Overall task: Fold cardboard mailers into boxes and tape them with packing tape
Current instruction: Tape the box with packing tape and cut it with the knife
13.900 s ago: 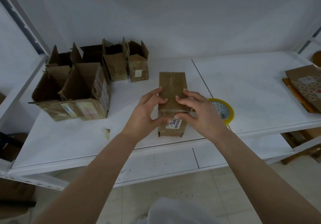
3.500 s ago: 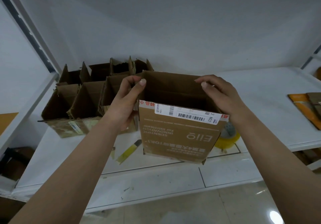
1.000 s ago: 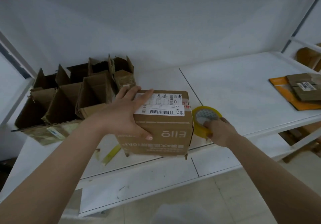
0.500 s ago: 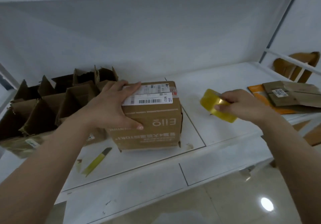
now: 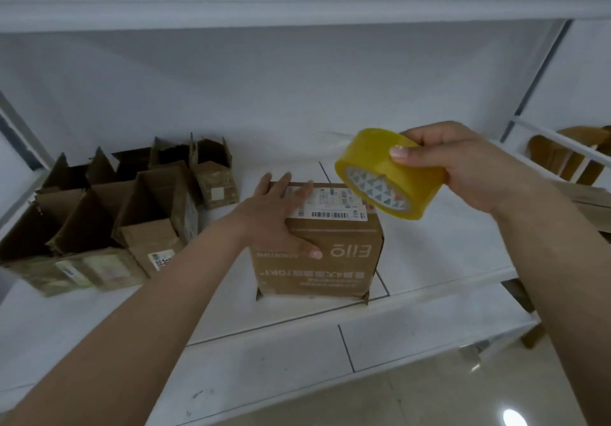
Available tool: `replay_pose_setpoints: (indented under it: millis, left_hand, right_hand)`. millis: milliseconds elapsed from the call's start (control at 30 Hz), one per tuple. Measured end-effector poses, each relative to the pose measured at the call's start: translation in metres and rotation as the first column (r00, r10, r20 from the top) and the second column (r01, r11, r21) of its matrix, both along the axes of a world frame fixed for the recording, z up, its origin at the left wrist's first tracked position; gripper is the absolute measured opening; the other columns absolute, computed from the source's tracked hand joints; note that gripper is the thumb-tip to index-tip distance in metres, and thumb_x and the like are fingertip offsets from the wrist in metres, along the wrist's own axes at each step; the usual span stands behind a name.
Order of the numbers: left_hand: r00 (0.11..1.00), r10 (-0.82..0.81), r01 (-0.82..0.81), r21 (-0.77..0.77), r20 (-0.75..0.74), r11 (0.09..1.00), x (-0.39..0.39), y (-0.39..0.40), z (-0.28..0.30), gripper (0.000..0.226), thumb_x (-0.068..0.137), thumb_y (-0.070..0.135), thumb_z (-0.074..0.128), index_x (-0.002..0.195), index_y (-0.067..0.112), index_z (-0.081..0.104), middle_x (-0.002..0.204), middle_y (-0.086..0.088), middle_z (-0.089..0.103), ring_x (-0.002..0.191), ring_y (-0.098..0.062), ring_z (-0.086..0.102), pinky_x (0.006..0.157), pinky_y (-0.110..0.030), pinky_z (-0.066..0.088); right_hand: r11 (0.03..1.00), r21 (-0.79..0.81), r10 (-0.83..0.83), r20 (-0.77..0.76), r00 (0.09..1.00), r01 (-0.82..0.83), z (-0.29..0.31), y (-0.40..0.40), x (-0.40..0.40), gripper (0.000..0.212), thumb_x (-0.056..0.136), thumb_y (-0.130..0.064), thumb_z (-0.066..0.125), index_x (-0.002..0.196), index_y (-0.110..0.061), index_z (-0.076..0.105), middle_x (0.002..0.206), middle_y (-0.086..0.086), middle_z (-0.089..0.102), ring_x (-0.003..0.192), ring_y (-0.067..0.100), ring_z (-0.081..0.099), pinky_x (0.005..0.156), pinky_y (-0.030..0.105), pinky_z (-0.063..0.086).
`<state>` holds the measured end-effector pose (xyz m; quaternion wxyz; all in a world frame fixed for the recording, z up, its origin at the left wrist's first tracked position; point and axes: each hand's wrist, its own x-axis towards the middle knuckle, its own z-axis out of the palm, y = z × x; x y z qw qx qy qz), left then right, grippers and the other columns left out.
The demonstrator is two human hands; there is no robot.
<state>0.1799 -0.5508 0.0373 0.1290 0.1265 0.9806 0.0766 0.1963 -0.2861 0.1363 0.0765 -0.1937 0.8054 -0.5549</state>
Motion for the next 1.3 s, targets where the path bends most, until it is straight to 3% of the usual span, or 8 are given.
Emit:
replay_pose_setpoints:
  millis: [233, 367, 467, 567, 700, 833, 933, 1300]
  left_hand:
    - [0.98, -0.006, 0.089, 0.413, -0.197, 0.906, 0.017, -0.006, 0.002, 0.129, 0.038, 0.101, 0.041, 0.144, 0.029, 0.04, 0.157, -0.001, 0.029, 0.149, -0.024, 0.012, 0.116, -0.057, 0.019]
    - [0.954, 0.222, 0.036, 0.808, -0.204, 0.589, 0.035, -0.012, 0.002, 0.099, 0.061, 0.091, 0.041, 0.117, 0.013, 0.062, 0.112, -0.004, 0.063, 0.111, -0.014, 0.059, 0.095, -0.025, 0.047]
    - [0.89, 0.444, -0.069, 0.934, -0.1, 0.349, 0.037, -0.005, 0.014, 0.084, 0.068, 0.086, 0.02, 0.074, 0.017, 0.067, 0.082, -0.002, 0.069, 0.079, -0.006, 0.063, 0.077, -0.013, 0.045]
    - [0.902, 0.423, -0.186, 0.96, 0.082, 0.211, 0.032, 0.003, 0.028, 0.081, 0.07, 0.088, 0.02, 0.058, 0.017, 0.057, 0.069, -0.013, 0.06, 0.065, -0.015, 0.056, 0.073, -0.033, 0.045]
    - [0.874, 0.42, -0.251, 0.967, 0.246, -0.042, 0.022, 0.012, 0.029, 0.04, 0.091, 0.043, 0.062, 0.06, 0.019, 0.054, 0.058, 0.002, 0.052, 0.055, -0.014, 0.049, 0.057, -0.029, 0.041]
    - [0.847, 0.417, -0.257, 0.94, 0.33, -0.222, 0.014, 0.015, 0.022, 0.034, 0.094, 0.026, 0.062, 0.063, 0.014, 0.052, 0.057, 0.0, 0.05, 0.052, -0.014, 0.048, 0.054, -0.029, 0.041]
    - [0.835, 0.418, -0.253, 0.924, 0.358, -0.287, 0.013, 0.012, 0.016, 0.036, 0.095, 0.023, 0.061, 0.063, 0.011, 0.05, 0.058, -0.004, 0.048, 0.055, -0.017, 0.047, 0.065, -0.034, 0.046]
    - [0.748, 0.531, -0.139, 0.877, 0.398, -0.46, 0.014, 0.008, 0.002, 0.035, 0.098, 0.012, 0.053, 0.064, 0.01, 0.044, 0.052, 0.001, 0.042, 0.047, -0.007, 0.047, 0.074, -0.035, 0.056]
  right_hand:
    - [0.978, 0.13, 0.153, 0.076, 0.985, -0.162, -0.006, -0.056, -0.027, 0.043, 0.061, -0.049, 0.068, 0.088, -0.016, 0.073, 0.087, 0.003, 0.076, 0.085, 0.021, 0.071, 0.086, 0.037, 0.053]
    - [0.97, 0.13, 0.197, 0.075, 0.978, -0.205, -0.007, -0.06, -0.034, 0.049, 0.056, -0.054, 0.07, 0.087, -0.017, 0.074, 0.088, 0.006, 0.076, 0.084, 0.022, 0.072, 0.081, 0.035, 0.053]
    - [0.965, 0.133, 0.216, 0.078, 0.973, -0.225, -0.007, -0.061, -0.035, 0.053, 0.052, -0.055, 0.069, 0.089, -0.017, 0.074, 0.089, 0.006, 0.076, 0.084, 0.023, 0.072, 0.081, 0.034, 0.054]
    - [0.963, 0.133, 0.225, 0.083, 0.971, -0.235, -0.007, -0.061, -0.037, 0.057, 0.051, -0.056, 0.069, 0.092, -0.017, 0.074, 0.09, 0.005, 0.076, 0.088, 0.024, 0.072, 0.081, 0.034, 0.054]
    - [0.955, 0.168, 0.234, 0.083, 0.969, -0.245, -0.004, -0.06, -0.041, 0.063, 0.051, -0.061, 0.069, 0.095, -0.016, 0.074, 0.092, 0.004, 0.075, 0.091, 0.023, 0.071, 0.086, 0.036, 0.053]
    - [0.963, 0.106, 0.237, 0.113, 0.965, -0.248, -0.006, -0.055, -0.048, 0.054, 0.062, -0.055, 0.067, 0.094, -0.012, 0.073, 0.091, 0.005, 0.075, 0.091, 0.023, 0.07, 0.086, 0.032, 0.051]
    - [0.961, 0.035, 0.268, 0.14, 0.953, -0.275, -0.009, -0.053, -0.05, 0.034, 0.07, -0.042, 0.065, 0.085, -0.012, 0.071, 0.078, 0.001, 0.072, 0.075, 0.015, 0.068, 0.073, 0.025, 0.051]
    - [0.926, 0.349, 0.137, 0.05, 0.989, -0.146, 0.003, -0.07, -0.064, 0.068, 0.048, -0.076, 0.065, 0.073, -0.013, 0.072, 0.058, 0.001, 0.067, 0.046, 0.009, 0.06, 0.058, 0.026, 0.047]
